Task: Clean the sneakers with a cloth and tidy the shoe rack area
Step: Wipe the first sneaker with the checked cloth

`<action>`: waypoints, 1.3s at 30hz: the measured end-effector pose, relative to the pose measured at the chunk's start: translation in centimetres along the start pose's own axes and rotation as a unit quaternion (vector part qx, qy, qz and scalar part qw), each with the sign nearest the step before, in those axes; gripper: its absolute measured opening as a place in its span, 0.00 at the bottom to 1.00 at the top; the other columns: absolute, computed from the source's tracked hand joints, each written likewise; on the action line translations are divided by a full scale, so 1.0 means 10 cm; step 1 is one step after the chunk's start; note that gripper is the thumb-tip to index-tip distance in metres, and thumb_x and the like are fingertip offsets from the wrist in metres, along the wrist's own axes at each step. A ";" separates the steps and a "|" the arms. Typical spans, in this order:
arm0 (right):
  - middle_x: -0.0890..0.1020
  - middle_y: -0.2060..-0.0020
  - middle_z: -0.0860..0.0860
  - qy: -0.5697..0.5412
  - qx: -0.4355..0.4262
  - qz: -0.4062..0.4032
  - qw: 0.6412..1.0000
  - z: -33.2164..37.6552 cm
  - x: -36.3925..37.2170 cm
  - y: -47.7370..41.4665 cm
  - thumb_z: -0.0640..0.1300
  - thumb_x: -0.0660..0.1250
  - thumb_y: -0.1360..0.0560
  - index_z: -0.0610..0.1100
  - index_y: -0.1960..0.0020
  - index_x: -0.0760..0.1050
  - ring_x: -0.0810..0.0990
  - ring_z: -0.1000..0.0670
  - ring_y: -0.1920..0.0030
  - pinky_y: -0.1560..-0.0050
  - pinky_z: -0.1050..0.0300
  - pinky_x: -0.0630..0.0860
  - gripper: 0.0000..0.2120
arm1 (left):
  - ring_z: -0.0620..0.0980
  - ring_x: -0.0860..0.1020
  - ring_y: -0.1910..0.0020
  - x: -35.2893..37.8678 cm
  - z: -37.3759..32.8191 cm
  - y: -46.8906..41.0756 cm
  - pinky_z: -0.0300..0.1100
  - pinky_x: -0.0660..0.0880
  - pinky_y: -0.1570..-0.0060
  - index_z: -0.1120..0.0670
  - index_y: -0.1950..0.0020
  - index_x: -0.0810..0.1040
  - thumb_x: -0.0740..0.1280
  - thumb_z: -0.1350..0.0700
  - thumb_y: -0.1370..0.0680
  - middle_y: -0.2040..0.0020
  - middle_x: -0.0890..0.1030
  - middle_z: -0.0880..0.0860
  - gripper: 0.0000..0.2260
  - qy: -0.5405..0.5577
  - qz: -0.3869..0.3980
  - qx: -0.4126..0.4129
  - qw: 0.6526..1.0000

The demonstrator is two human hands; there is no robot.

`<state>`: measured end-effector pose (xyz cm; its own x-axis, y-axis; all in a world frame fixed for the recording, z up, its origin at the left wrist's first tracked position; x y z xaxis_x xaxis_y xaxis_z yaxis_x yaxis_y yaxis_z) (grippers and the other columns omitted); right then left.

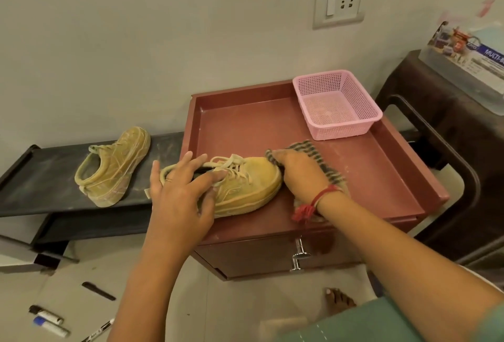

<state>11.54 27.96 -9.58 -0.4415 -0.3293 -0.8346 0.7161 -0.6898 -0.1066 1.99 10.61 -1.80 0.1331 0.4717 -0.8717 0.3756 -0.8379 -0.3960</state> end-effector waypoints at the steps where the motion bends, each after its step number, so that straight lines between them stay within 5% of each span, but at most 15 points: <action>1: 0.78 0.40 0.41 -0.007 0.007 -0.006 1.000 0.01 0.00 0.01 0.39 0.57 0.22 0.40 0.38 0.74 0.75 0.43 0.39 0.36 0.54 0.67 0.15 | 0.57 0.70 0.31 0.00 0.00 0.00 0.62 0.44 0.30 0.48 0.45 0.82 0.61 0.54 0.26 0.36 0.77 0.53 0.14 -0.003 -0.002 0.001 1.000; 6: 0.71 0.33 0.43 -0.059 -0.062 -0.009 0.996 0.39 0.16 0.21 0.27 0.56 0.29 0.39 0.32 0.69 0.69 0.47 0.32 0.31 0.63 0.56 0.26 | 0.58 0.70 0.31 0.02 0.00 -0.02 0.63 0.46 0.31 0.48 0.45 0.82 0.64 0.57 0.27 0.36 0.77 0.55 0.14 -0.015 -0.008 0.005 1.000; 11: 0.75 0.36 0.43 -0.143 0.115 -0.029 0.983 -0.21 0.07 -0.02 0.34 0.58 0.23 0.41 0.33 0.71 0.72 0.46 0.35 0.38 0.66 0.61 0.19 | 0.55 0.66 0.28 -0.01 -0.01 0.02 0.62 0.45 0.29 0.46 0.42 0.81 0.58 0.51 0.24 0.33 0.75 0.53 0.15 0.016 -0.018 0.021 0.999; 15: 0.78 0.41 0.45 -0.248 0.125 -0.129 0.952 -0.20 -0.34 -0.08 0.30 0.57 0.24 0.41 0.35 0.72 0.75 0.48 0.43 0.43 0.63 0.67 0.20 | 0.54 0.65 0.27 -0.51 0.03 0.12 0.60 0.59 0.29 0.52 0.36 0.76 0.65 0.50 0.23 0.35 0.75 0.51 0.17 0.110 -0.168 -0.003 0.980; 18: 0.79 0.44 0.46 -0.310 0.124 -0.127 0.934 -0.18 -0.41 -0.09 0.29 0.57 0.24 0.41 0.37 0.74 0.77 0.49 0.45 0.42 0.56 0.72 0.19 | 0.51 0.74 0.36 -0.81 0.40 0.31 0.56 0.70 0.37 0.52 0.34 0.72 0.67 0.41 0.26 0.39 0.76 0.48 0.24 0.148 -0.266 -0.155 0.940; 21: 0.78 0.42 0.47 -0.279 0.096 -0.080 0.952 -0.01 -0.27 -0.05 0.28 0.58 0.25 0.42 0.37 0.75 0.75 0.50 0.41 0.39 0.59 0.69 0.20 | 0.57 0.70 0.33 -0.45 0.82 0.46 0.65 0.64 0.35 0.51 0.29 0.65 0.58 0.22 0.37 0.32 0.73 0.53 0.46 0.084 -0.101 -0.359 0.924; 25: 0.77 0.39 0.51 -0.219 0.021 -0.028 0.975 0.39 -0.05 0.11 0.30 0.58 0.25 0.43 0.35 0.73 0.72 0.55 0.38 0.40 0.70 0.62 0.21 | 0.61 0.71 0.34 0.03 0.95 0.60 0.67 0.61 0.34 0.51 0.29 0.65 0.47 0.14 0.46 0.34 0.75 0.56 0.57 0.078 0.073 -0.436 0.894; 30: 0.72 0.35 0.50 -0.188 -0.039 -0.040 0.981 0.63 0.11 0.36 0.30 0.58 0.24 0.41 0.31 0.67 0.67 0.57 0.35 0.41 0.82 0.54 0.22 | 0.58 0.75 0.40 0.00 0.89 0.57 0.65 0.63 0.35 0.48 0.37 0.69 0.52 0.16 0.43 0.49 0.77 0.49 0.47 0.110 0.037 -0.444 0.888; 34: 0.75 0.37 0.51 -0.296 0.024 -0.091 0.951 0.37 -0.20 0.22 0.29 0.57 0.24 0.45 0.33 0.70 0.71 0.54 0.36 0.39 0.70 0.63 0.22 | 0.51 0.74 0.41 -0.38 0.61 0.32 0.62 0.65 0.34 0.37 0.38 0.58 0.73 0.31 0.43 0.48 0.72 0.37 0.39 0.220 -0.133 -0.336 0.906; 37: 0.74 0.38 0.53 -0.314 -0.010 -0.184 0.932 0.35 -0.75 0.24 0.29 0.57 0.24 0.49 0.33 0.68 0.72 0.55 0.38 0.33 0.52 0.68 0.24 | 0.38 0.70 0.39 -0.60 0.29 0.09 0.31 0.71 0.42 0.36 0.38 0.57 0.83 0.49 0.42 0.40 0.68 0.40 0.44 0.276 -0.182 -0.185 0.925; 39: 0.75 0.40 0.55 -0.255 -0.084 -0.228 0.936 0.55 -1.14 0.39 0.29 0.56 0.24 0.50 0.34 0.69 0.73 0.59 0.40 0.35 0.57 0.70 0.24 | 0.30 0.65 0.39 -0.60 0.16 0.02 0.19 0.65 0.50 0.39 0.33 0.58 0.83 0.53 0.42 0.37 0.66 0.47 0.47 0.270 -0.166 -0.122 0.941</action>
<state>16.34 25.44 2.48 -0.8923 -0.3196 -0.3188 0.4456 -0.7367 -0.5087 -0.18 7.12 2.92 0.3932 0.8223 -0.4114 0.6687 -0.5629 -0.4858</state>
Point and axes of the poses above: each hand's wrist, its own y-axis away from the middle knuckle, its own x-axis out of the palm, z = x × y, the point moved 10 cm from there along -y, towards the middle knuckle
